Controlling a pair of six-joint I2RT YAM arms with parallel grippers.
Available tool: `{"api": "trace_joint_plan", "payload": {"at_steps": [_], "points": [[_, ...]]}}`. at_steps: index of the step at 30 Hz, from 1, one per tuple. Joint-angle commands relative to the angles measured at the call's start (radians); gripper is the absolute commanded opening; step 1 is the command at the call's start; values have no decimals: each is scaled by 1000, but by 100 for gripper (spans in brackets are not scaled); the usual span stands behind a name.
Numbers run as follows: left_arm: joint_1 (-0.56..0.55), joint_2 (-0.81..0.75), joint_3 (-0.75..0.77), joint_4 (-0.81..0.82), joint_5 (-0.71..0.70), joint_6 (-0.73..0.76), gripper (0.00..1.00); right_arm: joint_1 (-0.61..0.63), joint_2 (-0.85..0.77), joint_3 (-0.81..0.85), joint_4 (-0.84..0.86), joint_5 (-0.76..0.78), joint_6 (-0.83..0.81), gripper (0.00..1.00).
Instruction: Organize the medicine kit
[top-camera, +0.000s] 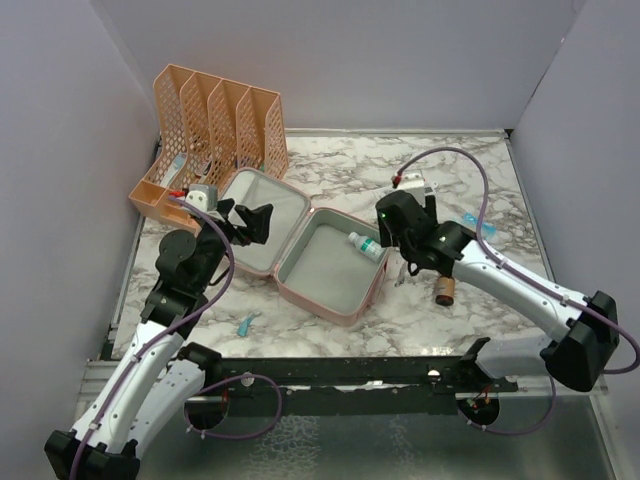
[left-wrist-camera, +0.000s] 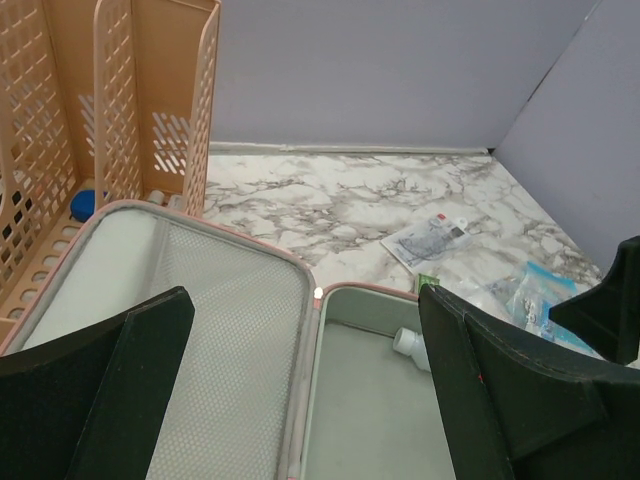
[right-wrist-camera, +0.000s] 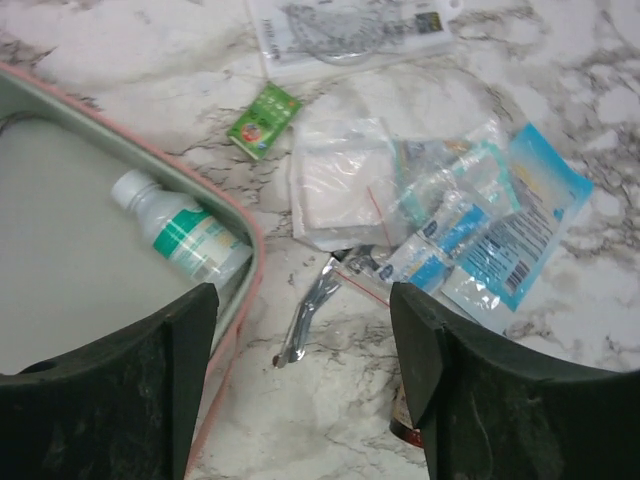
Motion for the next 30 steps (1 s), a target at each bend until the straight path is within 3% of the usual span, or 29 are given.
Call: {"api": "trace_joint_plan", "payload": {"at_steps": [1,10,22,30], "points": [[-3,14,22,31,62,-3,99,-70,-92,-79,-48,137,237,73],[-3,47,20,59,141,1,99,-351,-171,-222,-191,6,564,78],[-3,79,18,70,156,-9,99,-392,-223,-449,-114,-164,728,78],[-3,81,17,66,155,-9,99,-397,-154,-486,-42,-202,683,64]]}}
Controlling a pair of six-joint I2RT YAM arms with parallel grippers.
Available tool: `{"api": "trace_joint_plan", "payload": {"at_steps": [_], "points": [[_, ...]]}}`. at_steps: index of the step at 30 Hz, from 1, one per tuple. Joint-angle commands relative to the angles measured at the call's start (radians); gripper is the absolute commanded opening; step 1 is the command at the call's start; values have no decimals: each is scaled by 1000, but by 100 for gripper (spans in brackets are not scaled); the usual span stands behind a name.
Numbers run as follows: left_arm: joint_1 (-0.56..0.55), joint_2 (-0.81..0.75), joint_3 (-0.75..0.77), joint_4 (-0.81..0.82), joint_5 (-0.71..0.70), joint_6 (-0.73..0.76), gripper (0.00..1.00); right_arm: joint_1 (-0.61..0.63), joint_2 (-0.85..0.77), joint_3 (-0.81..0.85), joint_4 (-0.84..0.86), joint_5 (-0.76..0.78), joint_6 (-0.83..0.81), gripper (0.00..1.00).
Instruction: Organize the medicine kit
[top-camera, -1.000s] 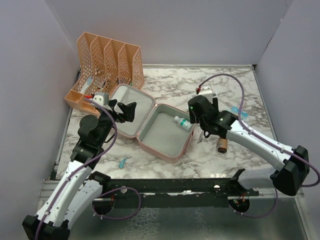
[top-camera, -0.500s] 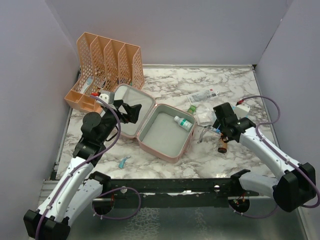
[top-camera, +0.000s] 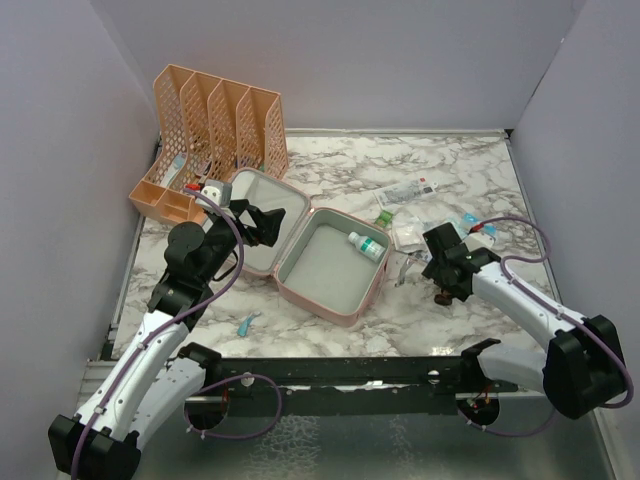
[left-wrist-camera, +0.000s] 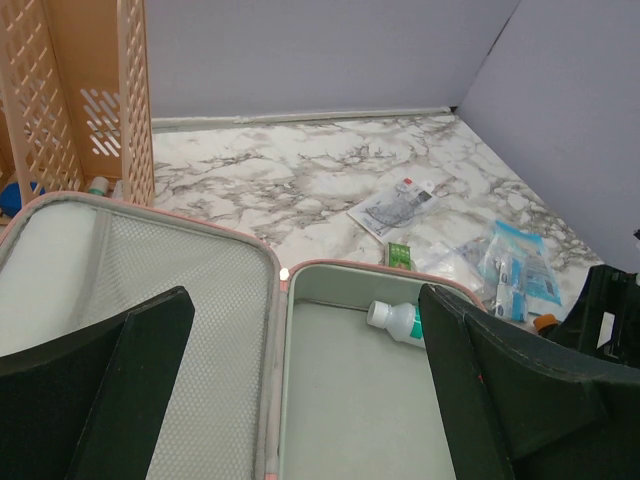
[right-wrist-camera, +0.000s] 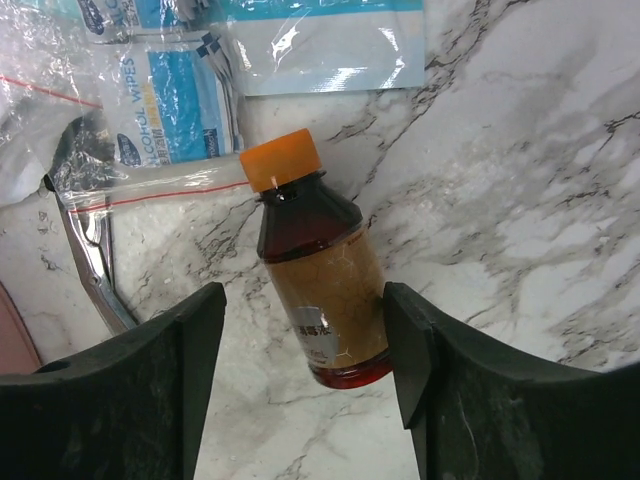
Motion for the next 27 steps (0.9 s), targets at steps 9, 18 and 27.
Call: {"api": "trace_joint_plan", "payload": {"at_steps": [9,18,27], "points": [[-3,-1,18,29,20,-8,99,-11,47,-63,132,-61,-27,58],[-3,-2,18,27,19,-9,99,-13,39,-80,185,-84,-73,46],[-3,-1,21,25,13,-7,99,-12,-46,-49,229,-127,-185,36]]}}
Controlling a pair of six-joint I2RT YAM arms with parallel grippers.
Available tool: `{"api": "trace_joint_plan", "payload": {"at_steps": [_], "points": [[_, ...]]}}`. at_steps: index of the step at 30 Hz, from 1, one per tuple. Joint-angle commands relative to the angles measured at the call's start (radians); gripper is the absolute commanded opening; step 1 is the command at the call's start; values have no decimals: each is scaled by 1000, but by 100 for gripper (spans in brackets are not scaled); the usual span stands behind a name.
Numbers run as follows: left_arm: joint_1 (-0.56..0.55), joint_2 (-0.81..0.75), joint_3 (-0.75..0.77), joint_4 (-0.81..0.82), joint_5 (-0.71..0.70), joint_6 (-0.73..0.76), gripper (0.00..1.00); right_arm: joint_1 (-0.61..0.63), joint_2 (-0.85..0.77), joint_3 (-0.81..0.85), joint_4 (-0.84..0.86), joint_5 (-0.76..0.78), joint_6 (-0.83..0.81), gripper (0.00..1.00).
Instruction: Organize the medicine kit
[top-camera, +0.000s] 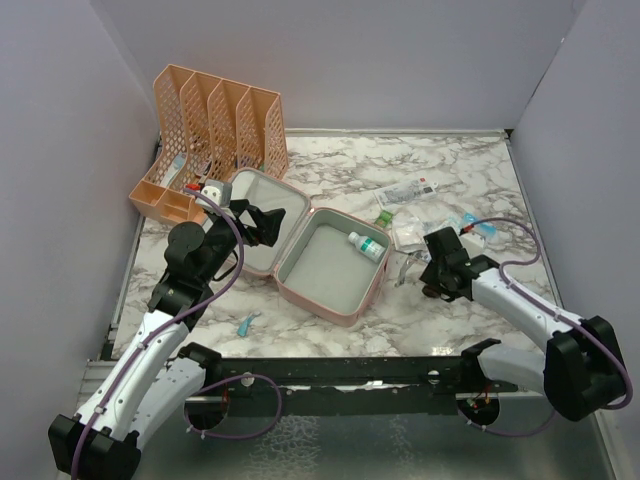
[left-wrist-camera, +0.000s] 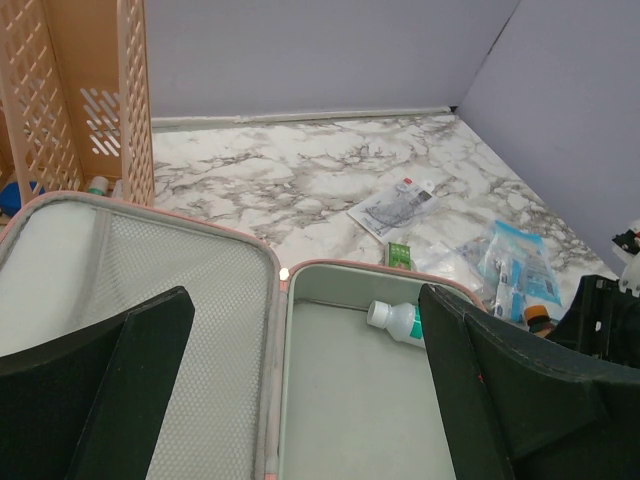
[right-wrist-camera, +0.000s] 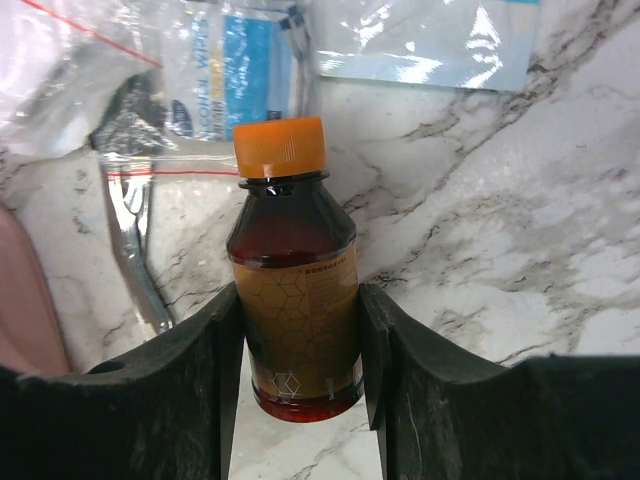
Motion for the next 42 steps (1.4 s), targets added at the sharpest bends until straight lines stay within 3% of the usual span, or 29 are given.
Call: {"api": "trace_joint_plan", "payload": {"at_steps": [1,5,16,20,32,42], "points": [[-3,-2,21,24,13,-5,99,-6,-74,47,58,-35,-105,35],[-3,1,20,27,13,-8,99,-5,-92,115,120,-136,-242,35],[-3,-1,14,33,13,-16,99,18,-46,232,456,-694,-485,34],[-4,-1,15,31,15,-16,99,57,-15,278,530,-826,-561,35],[-3,-11,14,26,13,-16,99,177,132,415,412,-846,-830,35],[-3,1,14,29,18,-22,99,294,249,440,286,-589,-900,36]]}}
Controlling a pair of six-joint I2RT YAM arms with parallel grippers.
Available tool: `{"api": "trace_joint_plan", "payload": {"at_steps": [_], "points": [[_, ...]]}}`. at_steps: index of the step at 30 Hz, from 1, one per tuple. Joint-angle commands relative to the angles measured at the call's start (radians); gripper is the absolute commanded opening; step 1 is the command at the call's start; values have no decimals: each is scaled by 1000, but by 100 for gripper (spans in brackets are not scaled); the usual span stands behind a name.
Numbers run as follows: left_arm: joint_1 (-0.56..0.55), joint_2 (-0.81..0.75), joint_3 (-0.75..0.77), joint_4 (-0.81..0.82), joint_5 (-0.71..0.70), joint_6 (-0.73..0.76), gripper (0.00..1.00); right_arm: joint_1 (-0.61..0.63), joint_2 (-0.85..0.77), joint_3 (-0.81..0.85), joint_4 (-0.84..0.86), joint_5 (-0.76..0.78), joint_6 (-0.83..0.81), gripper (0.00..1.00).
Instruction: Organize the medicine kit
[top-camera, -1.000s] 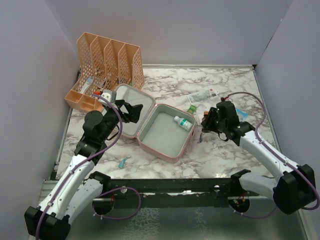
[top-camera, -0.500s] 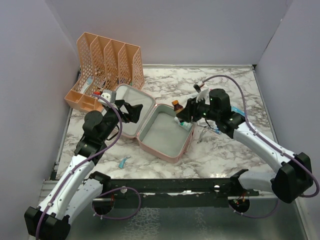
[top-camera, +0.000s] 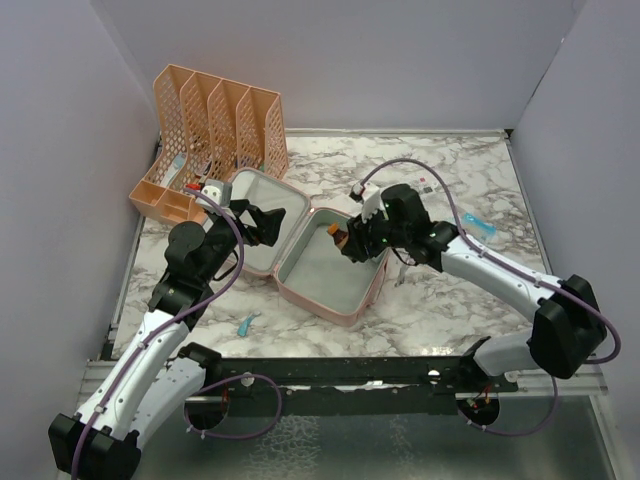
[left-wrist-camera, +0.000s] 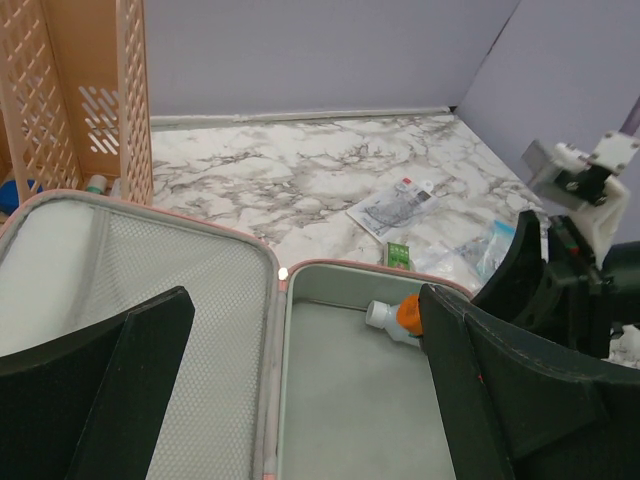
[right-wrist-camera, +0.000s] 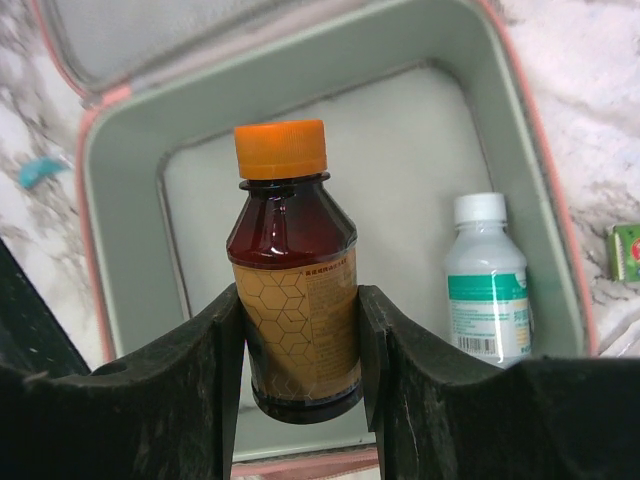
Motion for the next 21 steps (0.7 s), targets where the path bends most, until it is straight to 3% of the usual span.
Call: {"api": "trace_joint_plan", "payload": {"at_steps": [1,13,21], "points": [[-3,0,15,27,19,-11,99,55,70,52,-64,149,-59,36],[-3,0,8,34,30,-20,99,142,250,117,-171,396,-110,36],[-3,1,9,35,30,-21,99,162,280,99,-194,463,-121,36]]}}
